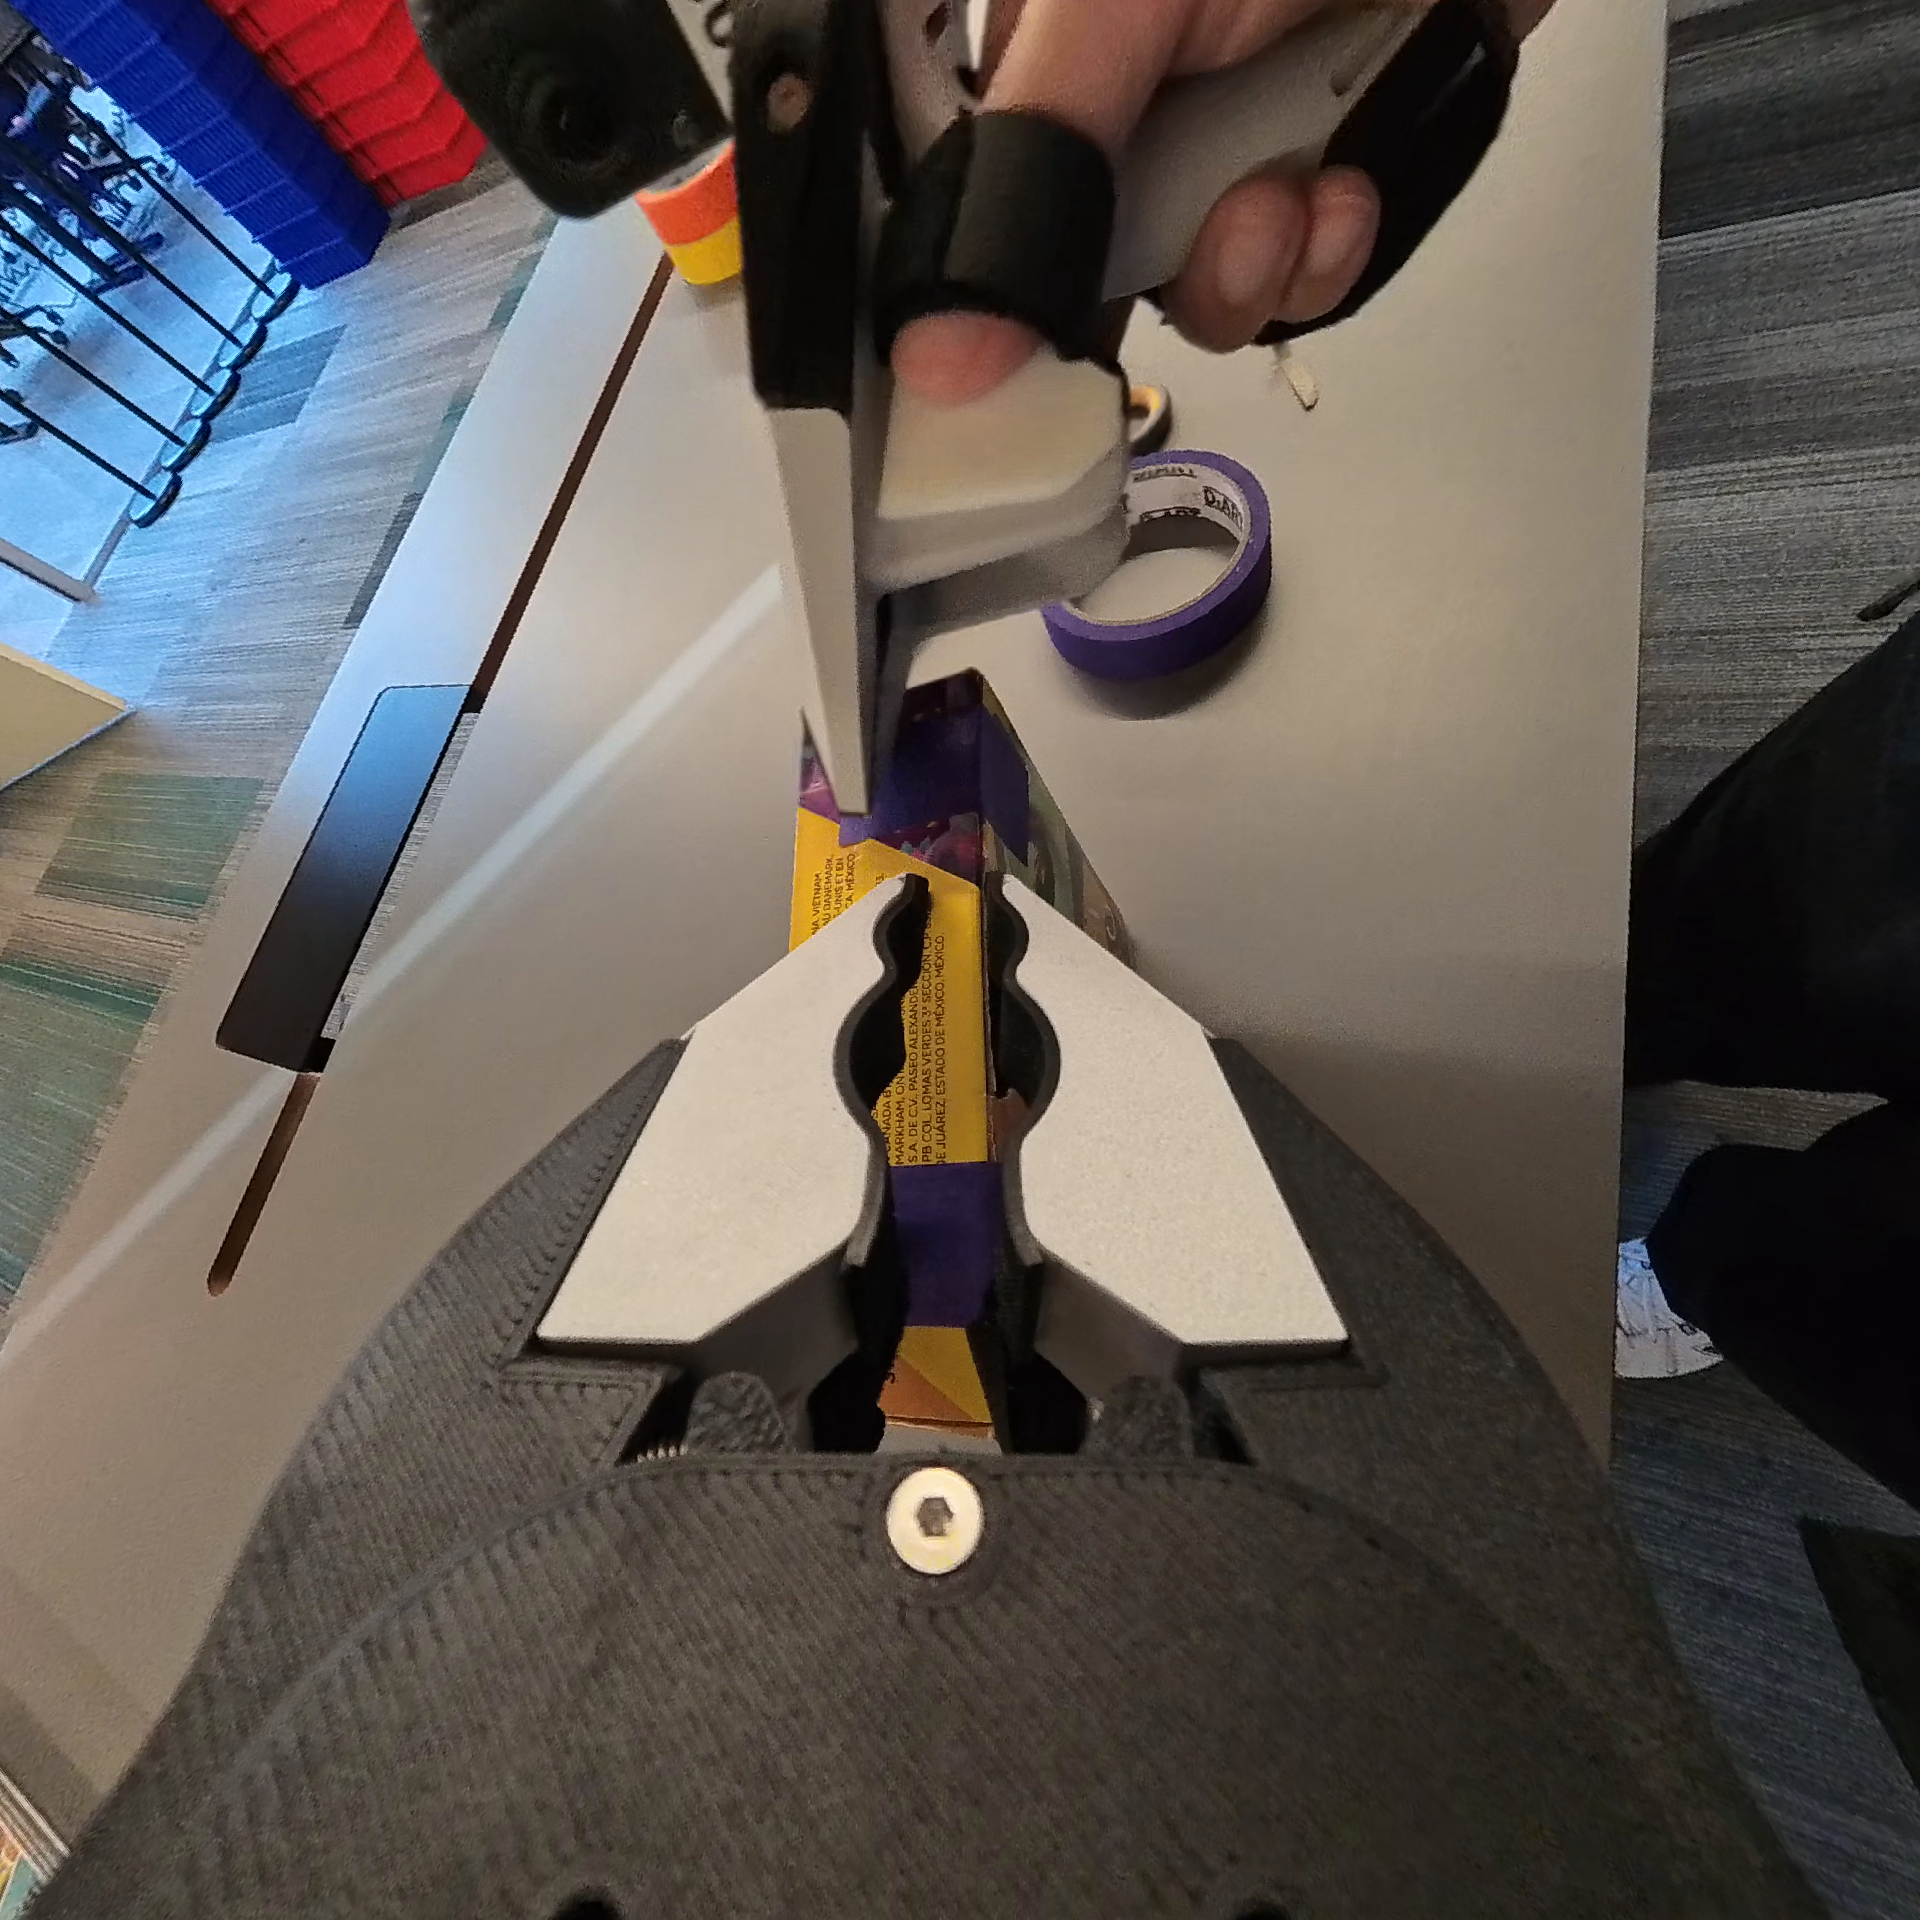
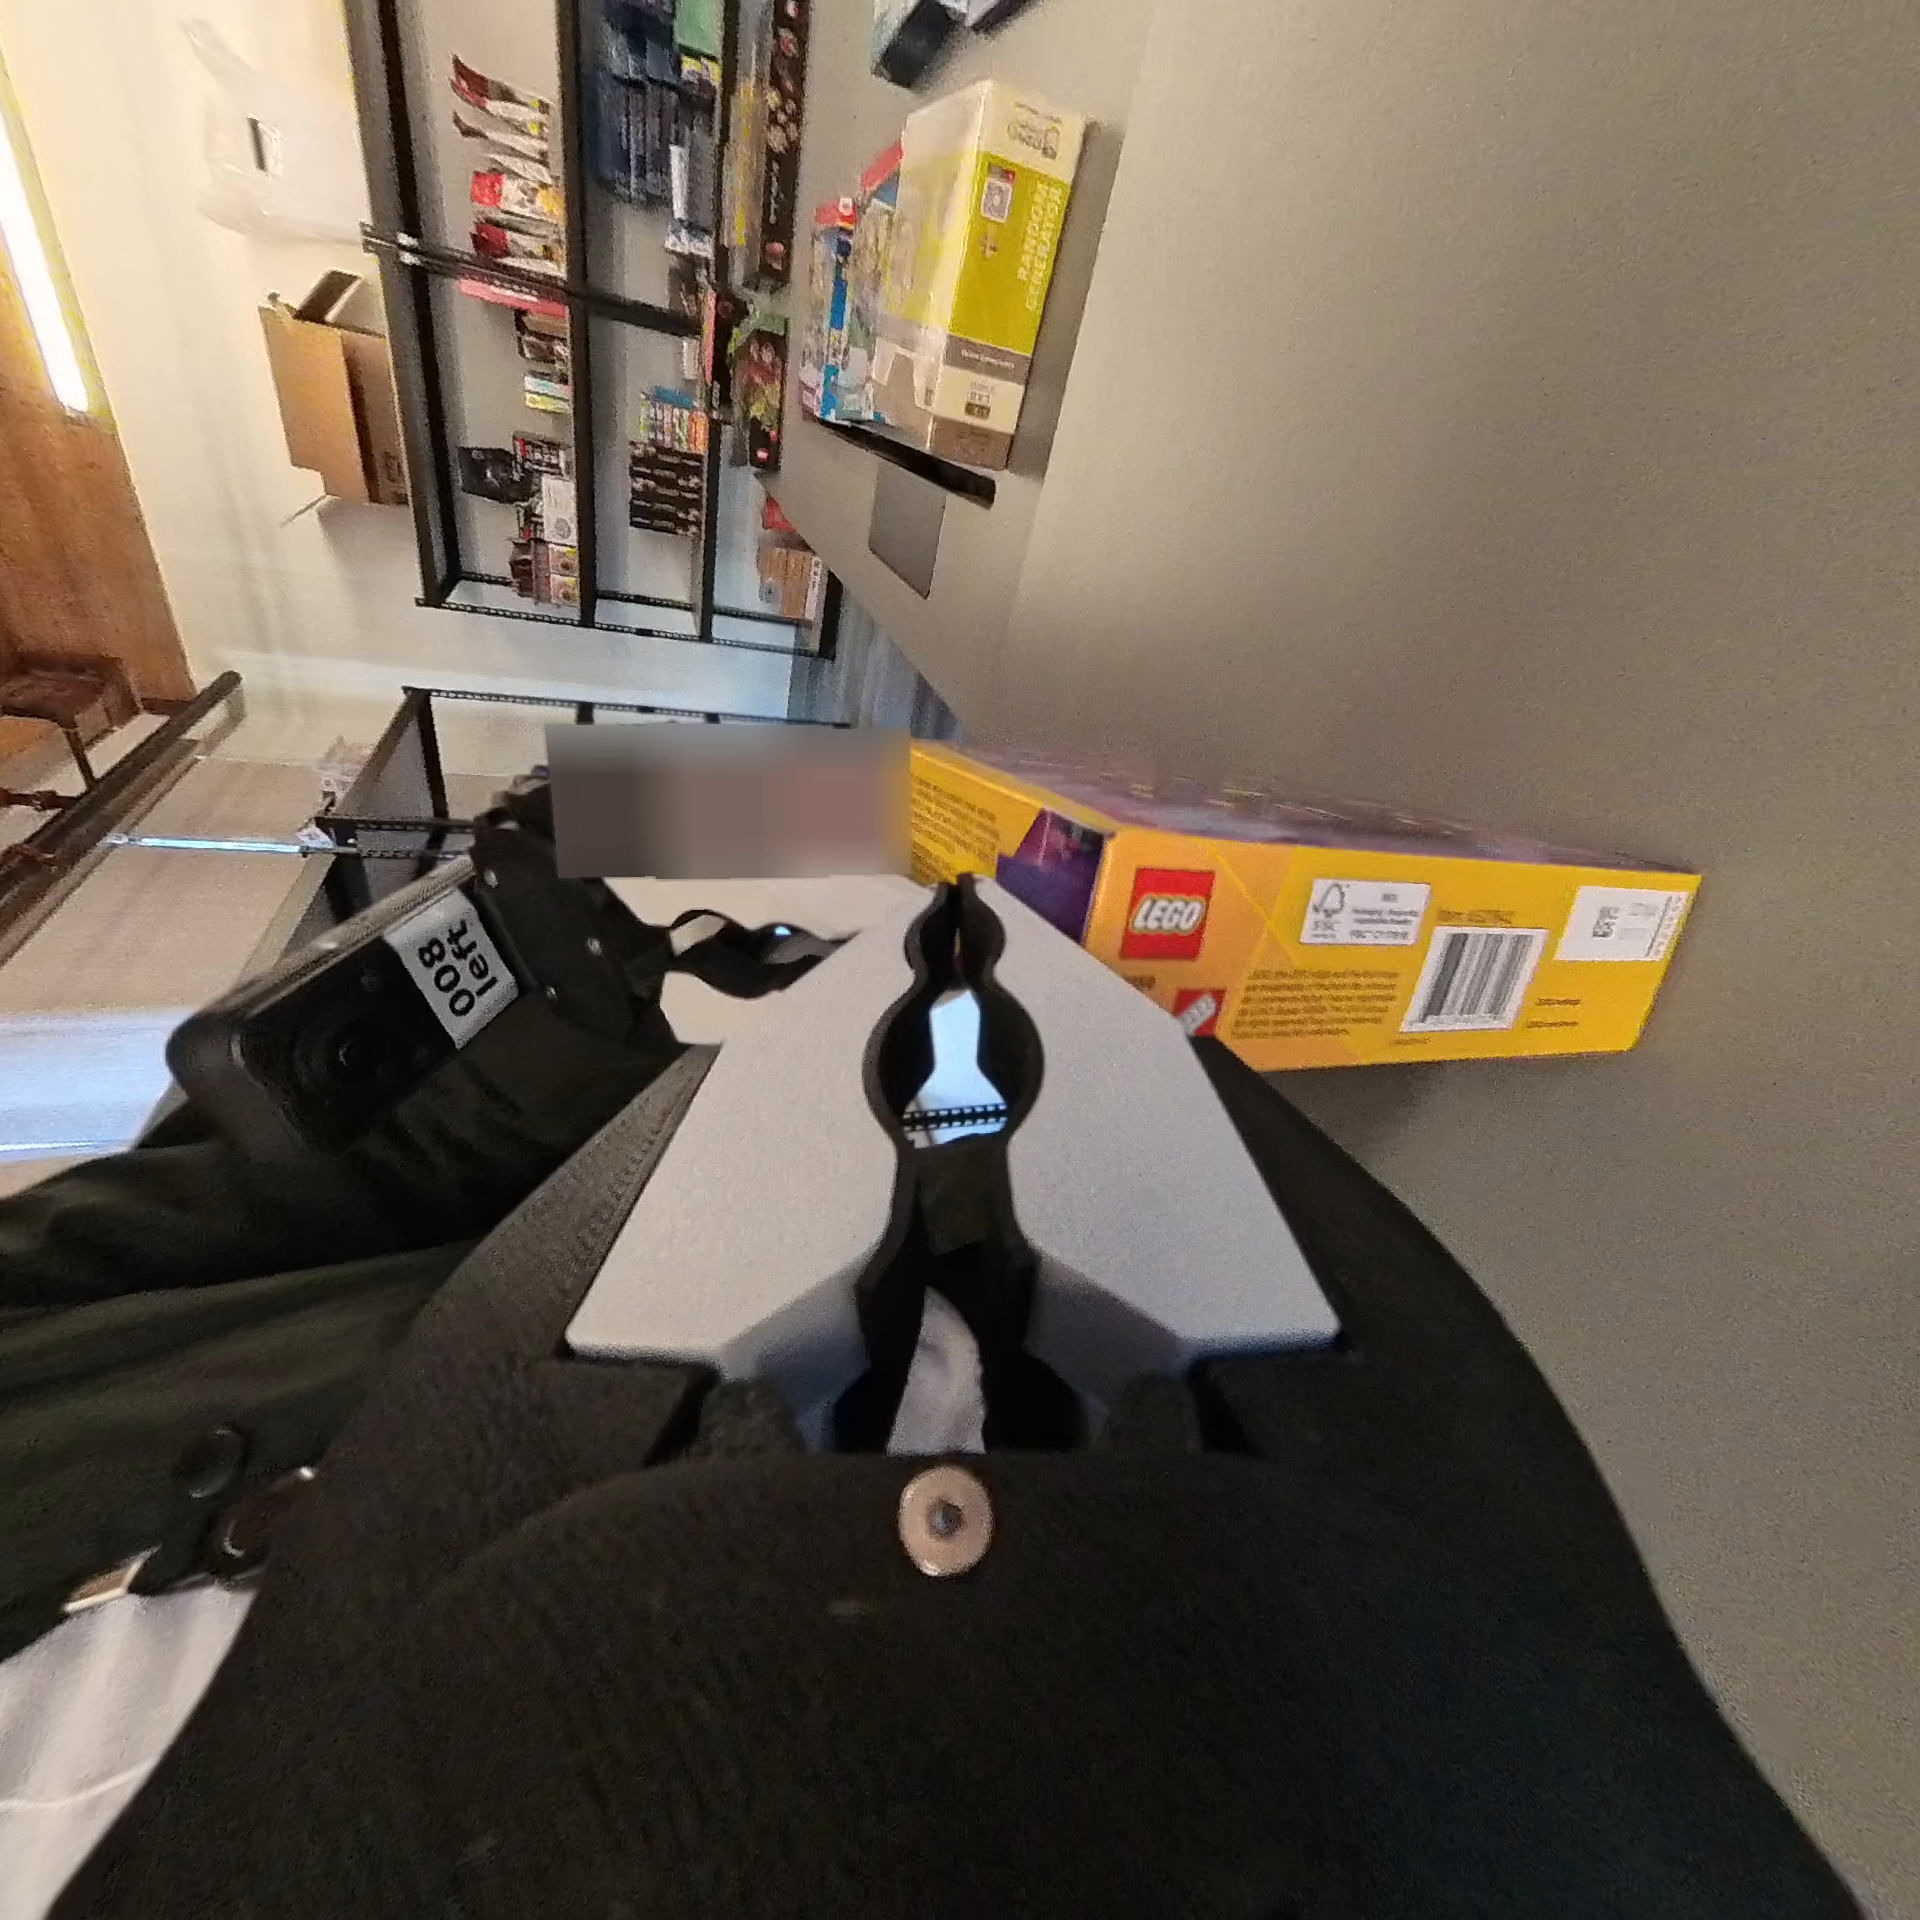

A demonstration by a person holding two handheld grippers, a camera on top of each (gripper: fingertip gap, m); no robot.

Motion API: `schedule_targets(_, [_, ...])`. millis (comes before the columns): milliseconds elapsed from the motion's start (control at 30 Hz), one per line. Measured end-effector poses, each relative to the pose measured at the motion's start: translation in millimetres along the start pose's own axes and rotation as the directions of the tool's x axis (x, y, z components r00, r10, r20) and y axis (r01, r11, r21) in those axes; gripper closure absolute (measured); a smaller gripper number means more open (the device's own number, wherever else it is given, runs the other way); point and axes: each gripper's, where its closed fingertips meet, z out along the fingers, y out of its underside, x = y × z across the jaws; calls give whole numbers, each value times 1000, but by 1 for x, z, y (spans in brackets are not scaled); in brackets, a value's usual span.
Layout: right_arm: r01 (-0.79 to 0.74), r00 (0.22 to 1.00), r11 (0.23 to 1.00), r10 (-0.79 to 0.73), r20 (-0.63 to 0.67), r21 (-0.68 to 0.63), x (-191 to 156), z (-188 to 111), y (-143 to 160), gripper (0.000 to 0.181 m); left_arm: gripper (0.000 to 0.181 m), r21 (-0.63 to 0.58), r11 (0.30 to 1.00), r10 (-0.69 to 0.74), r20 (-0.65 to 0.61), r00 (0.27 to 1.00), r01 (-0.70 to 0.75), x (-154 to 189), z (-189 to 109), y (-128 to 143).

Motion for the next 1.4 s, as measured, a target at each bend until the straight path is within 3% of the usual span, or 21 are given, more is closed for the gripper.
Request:
schedule_targets(233, [-1, 986, 991, -21, -163, -132, 3, 10, 0, 181, 171, -4, 1000, -2, 5, 1000, 2, 1, -1, 0])
schedule_targets(367, [-60, 989, 990, 42, -139, -128, 1, 16, -2, 181, 171, -7, 1000, -7, 14, 1000, 8, -1, 0, 0])
schedule_targets(533, [7, 982, 996, -24, -185, -92, 4, 16, -10, 181, 171, -7, 1000, -10, 18, 1000, 10, -1, 0, 0])
schedule_targets(700, [-3, 990, 982, -23, -138, -188, -2, 19, 9, 181, 171, -6, 1000, -2, 18, 1000, 2, 0, -1, -1])
schedule_targets(867, [47, 983, 991, -69, -171, -129, 3, 17, -5, 181, 171, -9, 1000, -10, 20, 1000, 10, -2, -1, 0])
schedule_targets(1033, [31, 989, 985, -54, -135, -169, 0, 13, 6, 181, 171, -7, 1000, -3, 20, 1000, 3, -1, -1, -1])
schedule_targets(1167, [47, 985, 993, -64, -159, -105, 7, 8, -9, 181, 171, -8, 1000, -8, 24, 1000, 8, -2, -1, 0])
schedule_targets(1300, [28, 992, 985, -48, -114, -170, 3, 6, 5, 181, 171, -6, 1000, -3, 19, 1000, 3, -1, -2, -1])
schedule_targets(1400, [19, 994, 995, -30, -108, -103, 6, 3, -6, 181, 171, -6, 1000, -7, 27, 1000, 7, -3, -1, 0])
